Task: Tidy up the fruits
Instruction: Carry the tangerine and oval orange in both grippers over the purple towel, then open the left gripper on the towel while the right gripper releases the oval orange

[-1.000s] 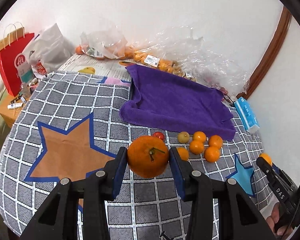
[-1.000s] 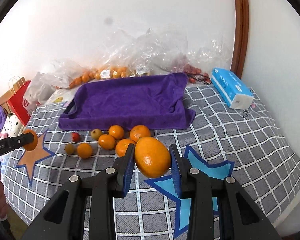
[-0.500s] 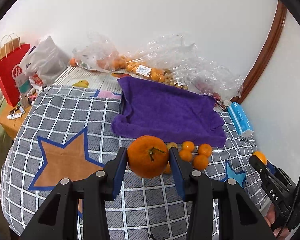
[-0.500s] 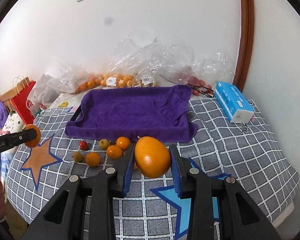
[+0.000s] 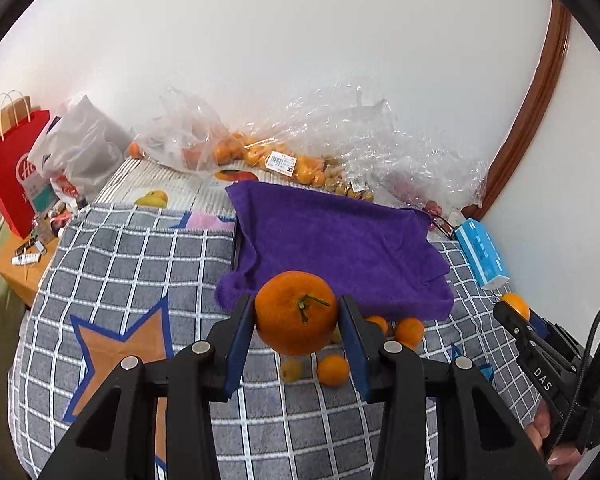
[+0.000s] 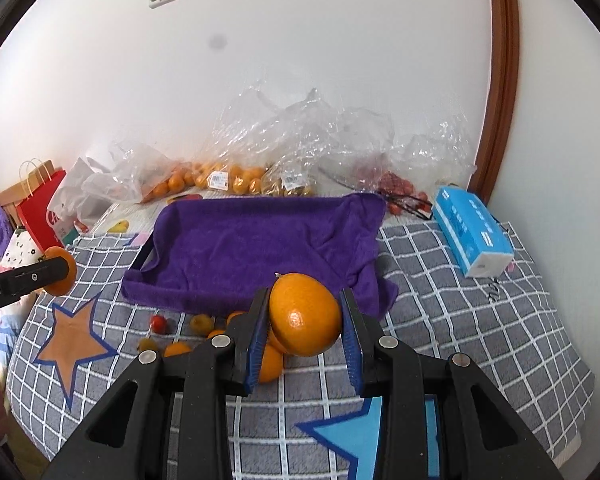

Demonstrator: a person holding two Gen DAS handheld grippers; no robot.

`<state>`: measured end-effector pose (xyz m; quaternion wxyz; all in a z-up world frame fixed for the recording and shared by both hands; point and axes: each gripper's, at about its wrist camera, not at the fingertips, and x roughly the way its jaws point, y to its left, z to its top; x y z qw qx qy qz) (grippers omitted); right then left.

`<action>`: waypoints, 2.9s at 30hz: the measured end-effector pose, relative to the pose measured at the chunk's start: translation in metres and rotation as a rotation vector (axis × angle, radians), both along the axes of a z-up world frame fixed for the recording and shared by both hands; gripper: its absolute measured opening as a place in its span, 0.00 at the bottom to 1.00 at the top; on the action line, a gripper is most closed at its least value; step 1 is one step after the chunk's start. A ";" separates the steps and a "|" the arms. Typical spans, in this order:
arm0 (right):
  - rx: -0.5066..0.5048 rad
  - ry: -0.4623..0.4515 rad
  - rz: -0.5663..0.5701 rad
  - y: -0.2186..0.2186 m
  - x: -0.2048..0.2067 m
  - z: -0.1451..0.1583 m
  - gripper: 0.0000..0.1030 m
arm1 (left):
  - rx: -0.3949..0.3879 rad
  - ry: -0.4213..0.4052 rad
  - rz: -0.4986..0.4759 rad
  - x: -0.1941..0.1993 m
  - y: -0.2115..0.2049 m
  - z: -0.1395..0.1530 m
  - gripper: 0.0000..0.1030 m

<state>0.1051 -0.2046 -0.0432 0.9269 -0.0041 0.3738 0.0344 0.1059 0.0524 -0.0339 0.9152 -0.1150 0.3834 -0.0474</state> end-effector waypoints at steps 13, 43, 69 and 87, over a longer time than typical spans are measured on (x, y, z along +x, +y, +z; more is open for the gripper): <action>-0.007 0.000 -0.006 -0.003 0.065 -0.019 0.33 | 0.013 0.006 -0.006 0.062 -0.006 -0.012 0.39; -0.006 0.141 0.021 -0.003 0.184 -0.125 0.33 | 0.046 0.153 -0.013 0.195 -0.020 -0.101 0.39; -0.039 0.170 0.027 0.006 0.174 -0.135 0.52 | 0.051 0.187 -0.058 0.194 -0.026 -0.110 0.51; 0.011 0.076 0.018 0.012 0.069 -0.047 0.64 | 0.062 0.020 -0.020 0.073 -0.017 -0.033 0.58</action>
